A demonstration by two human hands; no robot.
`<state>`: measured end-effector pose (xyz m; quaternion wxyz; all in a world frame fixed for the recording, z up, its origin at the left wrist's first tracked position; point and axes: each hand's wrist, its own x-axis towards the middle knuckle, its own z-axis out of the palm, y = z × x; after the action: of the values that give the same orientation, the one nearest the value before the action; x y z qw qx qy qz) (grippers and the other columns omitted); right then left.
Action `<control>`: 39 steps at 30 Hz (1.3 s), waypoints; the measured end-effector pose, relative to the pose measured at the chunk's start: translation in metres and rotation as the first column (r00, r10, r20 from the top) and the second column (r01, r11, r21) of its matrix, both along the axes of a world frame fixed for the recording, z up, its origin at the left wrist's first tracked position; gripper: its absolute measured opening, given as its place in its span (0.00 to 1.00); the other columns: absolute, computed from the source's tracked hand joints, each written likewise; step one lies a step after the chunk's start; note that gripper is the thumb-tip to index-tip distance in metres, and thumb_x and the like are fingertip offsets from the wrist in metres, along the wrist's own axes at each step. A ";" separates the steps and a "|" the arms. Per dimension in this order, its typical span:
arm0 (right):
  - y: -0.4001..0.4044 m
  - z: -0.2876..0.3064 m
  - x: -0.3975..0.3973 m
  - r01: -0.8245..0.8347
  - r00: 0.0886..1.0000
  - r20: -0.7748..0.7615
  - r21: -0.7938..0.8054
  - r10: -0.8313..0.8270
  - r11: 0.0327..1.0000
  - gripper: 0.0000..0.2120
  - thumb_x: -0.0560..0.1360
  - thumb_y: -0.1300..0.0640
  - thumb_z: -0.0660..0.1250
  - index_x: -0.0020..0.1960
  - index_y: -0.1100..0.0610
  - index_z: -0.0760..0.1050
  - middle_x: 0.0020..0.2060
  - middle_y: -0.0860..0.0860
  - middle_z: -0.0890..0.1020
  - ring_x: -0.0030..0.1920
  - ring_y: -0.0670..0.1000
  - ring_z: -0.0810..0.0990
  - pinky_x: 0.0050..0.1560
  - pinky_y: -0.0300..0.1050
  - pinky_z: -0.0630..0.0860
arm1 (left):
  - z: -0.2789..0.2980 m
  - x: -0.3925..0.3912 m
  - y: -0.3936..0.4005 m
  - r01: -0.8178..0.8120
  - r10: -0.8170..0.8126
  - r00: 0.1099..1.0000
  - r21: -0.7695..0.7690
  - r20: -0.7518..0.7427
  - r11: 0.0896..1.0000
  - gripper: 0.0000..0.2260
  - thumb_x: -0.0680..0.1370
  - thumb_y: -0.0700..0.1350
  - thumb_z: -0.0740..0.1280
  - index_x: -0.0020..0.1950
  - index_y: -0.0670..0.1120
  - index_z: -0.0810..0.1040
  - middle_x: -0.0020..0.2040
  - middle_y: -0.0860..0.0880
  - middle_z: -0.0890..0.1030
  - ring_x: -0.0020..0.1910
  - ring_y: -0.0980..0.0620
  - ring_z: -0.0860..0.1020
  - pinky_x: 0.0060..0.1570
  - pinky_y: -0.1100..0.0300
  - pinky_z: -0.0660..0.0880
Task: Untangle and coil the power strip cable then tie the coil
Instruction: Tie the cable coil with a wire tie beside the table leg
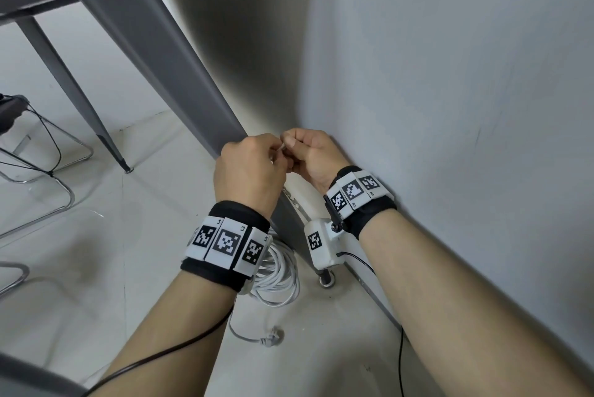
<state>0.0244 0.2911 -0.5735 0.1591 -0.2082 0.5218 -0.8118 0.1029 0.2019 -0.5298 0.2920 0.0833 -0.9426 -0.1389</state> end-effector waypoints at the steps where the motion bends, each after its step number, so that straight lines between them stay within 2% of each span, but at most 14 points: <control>1: 0.000 0.000 0.000 0.001 1.000 -0.001 0.004 -0.001 1.000 0.14 0.82 0.69 0.55 0.39 0.63 0.71 0.34 0.56 0.72 0.32 0.52 0.67 0.36 0.45 0.66 | 0.001 0.000 0.001 -0.006 0.006 1.000 0.002 0.005 1.000 0.07 0.76 0.47 0.66 0.48 0.52 0.84 0.41 0.49 0.84 0.43 0.45 0.81 0.41 0.53 0.78; 4: 0.001 0.000 0.000 -0.011 1.000 -0.008 0.016 0.011 1.000 0.13 0.82 0.69 0.55 0.40 0.63 0.72 0.34 0.55 0.72 0.33 0.52 0.68 0.38 0.45 0.67 | 0.000 0.002 0.005 -0.061 0.061 0.998 -0.066 -0.003 0.996 0.07 0.78 0.47 0.63 0.50 0.52 0.81 0.43 0.49 0.83 0.43 0.42 0.80 0.36 0.55 0.73; 7: 0.001 0.000 0.000 -0.035 0.999 -0.022 0.025 0.036 0.999 0.13 0.82 0.69 0.55 0.41 0.63 0.72 0.34 0.55 0.73 0.34 0.51 0.69 0.38 0.43 0.69 | -0.004 0.002 0.010 -0.062 0.065 0.997 -0.100 0.029 0.993 0.06 0.79 0.46 0.60 0.51 0.47 0.74 0.48 0.47 0.80 0.44 0.38 0.79 0.36 0.54 0.69; 10: 0.004 0.000 0.000 -0.056 0.998 -0.031 0.025 0.057 0.998 0.14 0.82 0.69 0.56 0.40 0.61 0.73 0.32 0.52 0.75 0.33 0.46 0.74 0.38 0.38 0.72 | -0.006 0.002 0.014 -0.044 0.053 0.995 -0.112 0.087 0.993 0.07 0.77 0.45 0.61 0.53 0.45 0.71 0.53 0.47 0.78 0.45 0.36 0.79 0.38 0.53 0.70; 12: 0.006 0.000 -0.001 -0.075 0.996 -0.039 0.034 0.076 0.997 0.13 0.82 0.69 0.56 0.40 0.62 0.73 0.33 0.53 0.76 0.35 0.47 0.75 0.40 0.39 0.72 | -0.006 0.000 0.014 -0.049 0.064 0.992 -0.135 0.109 0.990 0.08 0.76 0.47 0.64 0.53 0.45 0.72 0.53 0.47 0.77 0.45 0.37 0.79 0.38 0.54 0.69; 15: 0.009 0.000 -0.001 -0.084 0.992 -0.089 0.086 0.091 0.993 0.14 0.81 0.71 0.56 0.39 0.61 0.72 0.34 0.54 0.75 0.37 0.52 0.71 0.41 0.44 0.66 | -0.004 -0.002 0.012 -0.055 0.073 0.990 -0.146 0.123 0.988 0.07 0.75 0.49 0.67 0.46 0.47 0.73 0.51 0.48 0.77 0.44 0.40 0.79 0.38 0.54 0.68; 18: 0.008 0.001 0.000 -0.093 0.989 -0.108 0.092 0.102 0.991 0.15 0.81 0.71 0.56 0.37 0.60 0.70 0.34 0.55 0.74 0.36 0.53 0.70 0.40 0.46 0.66 | -0.002 -0.003 0.009 -0.054 0.067 0.992 -0.124 0.106 0.991 0.09 0.74 0.49 0.69 0.38 0.49 0.71 0.46 0.49 0.77 0.42 0.41 0.78 0.37 0.55 0.67; 21: 0.007 0.001 0.000 -0.086 0.990 -0.102 0.093 0.095 0.992 0.15 0.81 0.71 0.56 0.37 0.60 0.70 0.35 0.55 0.73 0.37 0.53 0.69 0.39 0.46 0.65 | 0.001 -0.003 0.007 -0.061 0.068 0.994 -0.075 0.084 0.995 0.09 0.73 0.48 0.69 0.35 0.51 0.71 0.42 0.50 0.78 0.41 0.41 0.78 0.37 0.54 0.70; 24: 0.005 0.000 -0.003 -0.055 0.995 -0.080 0.101 0.064 0.993 0.13 0.81 0.71 0.56 0.40 0.61 0.71 0.38 0.57 0.74 0.41 0.56 0.69 0.40 0.47 0.66 | 0.003 0.000 0.004 -0.041 0.042 0.998 -0.032 0.043 0.999 0.04 0.72 0.47 0.69 0.38 0.51 0.76 0.38 0.51 0.80 0.39 0.43 0.78 0.36 0.55 0.73; 26: 0.005 0.000 -0.004 -0.053 0.996 -0.060 0.084 0.059 0.995 0.12 0.81 0.69 0.56 0.41 0.61 0.71 0.39 0.57 0.74 0.38 0.54 0.69 0.39 0.45 0.67 | 0.004 0.003 0.002 -0.025 0.026 0.999 -0.030 0.039 0.999 0.01 0.72 0.47 0.69 0.42 0.52 0.80 0.39 0.51 0.82 0.41 0.43 0.79 0.38 0.54 0.75; 29: 0.003 -0.002 -0.005 -0.069 0.997 -0.036 0.050 0.071 0.996 0.12 0.82 0.68 0.57 0.41 0.61 0.71 0.38 0.56 0.72 0.35 0.51 0.68 0.39 0.44 0.67 | 0.006 0.005 0.000 -0.022 0.024 0.998 -0.039 0.065 0.999 0.05 0.74 0.48 0.68 0.48 0.54 0.82 0.44 0.50 0.84 0.44 0.43 0.80 0.42 0.52 0.77; 32: 0.001 -0.002 -0.006 -0.083 0.996 -0.017 0.030 0.084 0.996 0.13 0.82 0.67 0.57 0.40 0.61 0.71 0.36 0.55 0.71 0.34 0.50 0.68 0.38 0.43 0.68 | 0.008 0.006 -0.002 0.008 -0.004 0.999 -0.076 0.051 0.997 0.07 0.77 0.48 0.67 0.50 0.53 0.84 0.44 0.48 0.84 0.45 0.41 0.79 0.43 0.50 0.78; 36: -0.001 -0.002 -0.007 -0.064 0.998 0.029 -0.001 0.064 0.998 0.12 0.82 0.68 0.57 0.40 0.60 0.70 0.36 0.54 0.70 0.33 0.50 0.67 0.36 0.42 0.68 | 0.014 0.009 -0.011 0.013 -0.013 1.000 -0.084 0.004 0.996 0.10 0.78 0.48 0.65 0.45 0.46 0.84 0.39 0.42 0.83 0.40 0.38 0.78 0.41 0.50 0.77; 39: -0.008 -0.002 -0.005 -0.073 0.997 0.011 0.009 0.073 0.997 0.13 0.82 0.68 0.57 0.40 0.60 0.70 0.35 0.54 0.71 0.33 0.50 0.68 0.36 0.42 0.68 | 0.016 0.013 -0.014 0.031 -0.030 0.999 -0.077 0.015 0.997 0.10 0.77 0.45 0.66 0.37 0.43 0.77 0.34 0.41 0.80 0.37 0.36 0.77 0.37 0.50 0.75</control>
<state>0.0198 0.2830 -0.5757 0.1921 -0.2221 0.5167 -0.8042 0.1163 0.1875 -0.5138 0.2863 0.0585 -0.9504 -0.1060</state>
